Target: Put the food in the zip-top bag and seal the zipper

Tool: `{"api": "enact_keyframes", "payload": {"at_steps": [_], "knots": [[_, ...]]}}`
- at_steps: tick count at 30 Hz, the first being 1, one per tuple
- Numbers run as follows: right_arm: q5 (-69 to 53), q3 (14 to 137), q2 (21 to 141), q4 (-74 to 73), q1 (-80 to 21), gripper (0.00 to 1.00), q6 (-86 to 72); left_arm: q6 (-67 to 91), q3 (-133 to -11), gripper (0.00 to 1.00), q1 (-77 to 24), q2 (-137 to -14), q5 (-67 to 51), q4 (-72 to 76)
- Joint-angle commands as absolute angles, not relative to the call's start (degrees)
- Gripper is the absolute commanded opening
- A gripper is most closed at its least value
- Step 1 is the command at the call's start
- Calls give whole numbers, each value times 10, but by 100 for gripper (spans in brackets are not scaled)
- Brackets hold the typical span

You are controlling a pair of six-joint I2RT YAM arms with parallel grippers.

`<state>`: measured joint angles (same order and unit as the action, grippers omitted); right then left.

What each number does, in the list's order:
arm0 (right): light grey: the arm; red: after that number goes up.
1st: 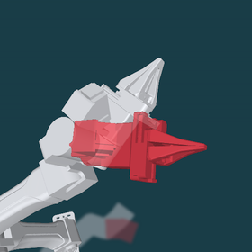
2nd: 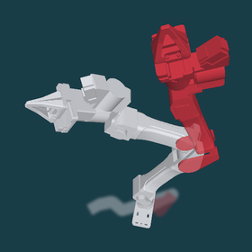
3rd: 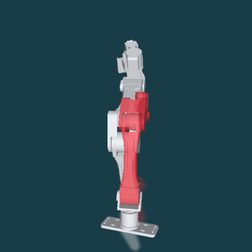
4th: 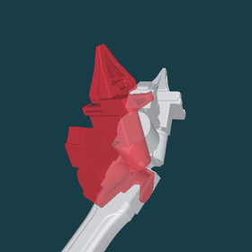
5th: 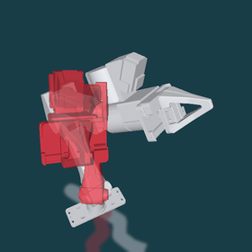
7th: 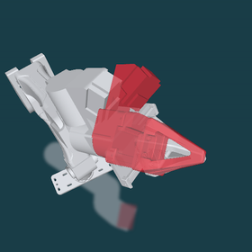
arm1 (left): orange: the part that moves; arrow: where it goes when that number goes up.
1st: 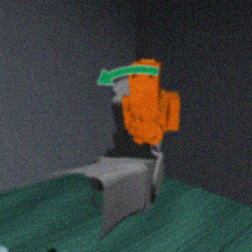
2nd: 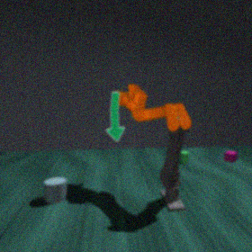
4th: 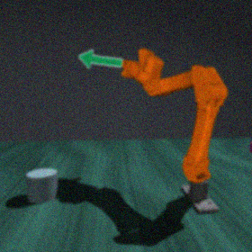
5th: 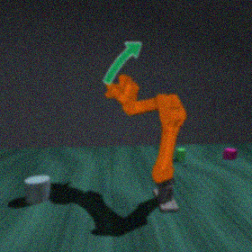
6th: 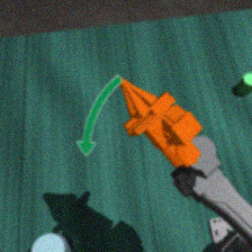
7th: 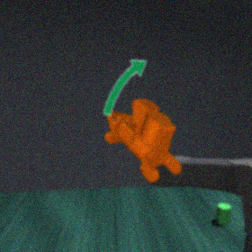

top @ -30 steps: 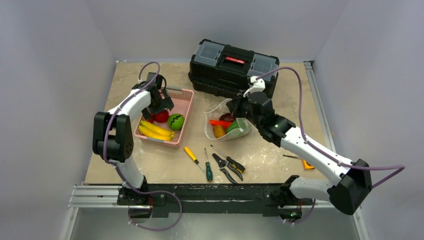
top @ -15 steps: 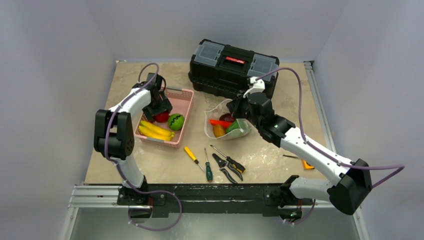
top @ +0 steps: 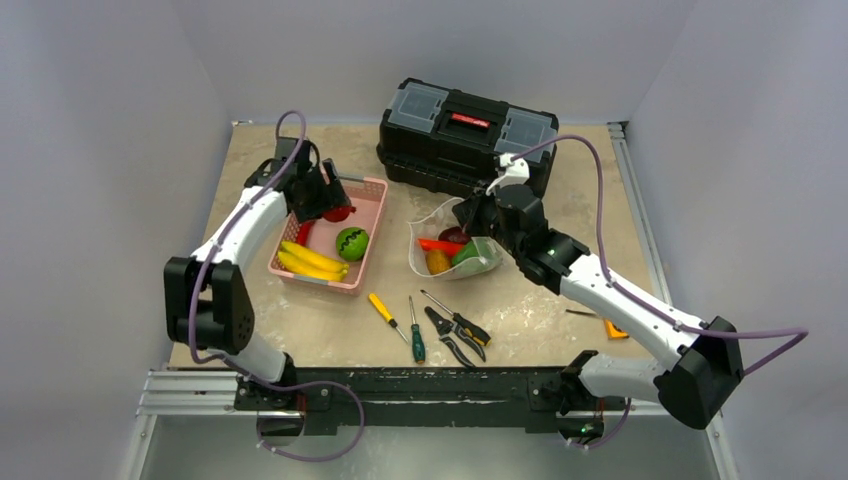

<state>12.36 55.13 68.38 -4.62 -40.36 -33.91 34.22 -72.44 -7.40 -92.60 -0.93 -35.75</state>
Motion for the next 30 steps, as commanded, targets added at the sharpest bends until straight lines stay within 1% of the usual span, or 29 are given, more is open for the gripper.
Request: {"api": "enact_keyframes", "payload": {"at_steps": [1, 4, 9, 15, 20, 25, 28, 30], "knots": [[122, 552, 693, -3, -401, 0, -347, 291, -703, 47, -77, -852, -143, -252], [118, 554, 699, -4, -401, 0, -346, 270, -689, 40, -96, -827, -204, -205], [117, 554, 707, -3, -401, 0, -346, 259, -642, 40, -127, -769, -306, -83], [122, 555, 710, -3, -401, 0, -344, 231, -606, 40, -177, -715, -384, 19], [123, 557, 708, -3, -401, 0, -343, 223, -571, 40, -214, -689, -408, 78], [123, 557, 710, -3, -401, 0, -344, 196, -579, 41, -253, -702, -404, 58], [131, 558, 709, -4, -400, 0, -340, 186, -582, 44, -267, -710, -397, 51], [134, 558, 708, -3, -399, 0, -339, 182, -586, 49, -275, -715, -396, 44]]}}
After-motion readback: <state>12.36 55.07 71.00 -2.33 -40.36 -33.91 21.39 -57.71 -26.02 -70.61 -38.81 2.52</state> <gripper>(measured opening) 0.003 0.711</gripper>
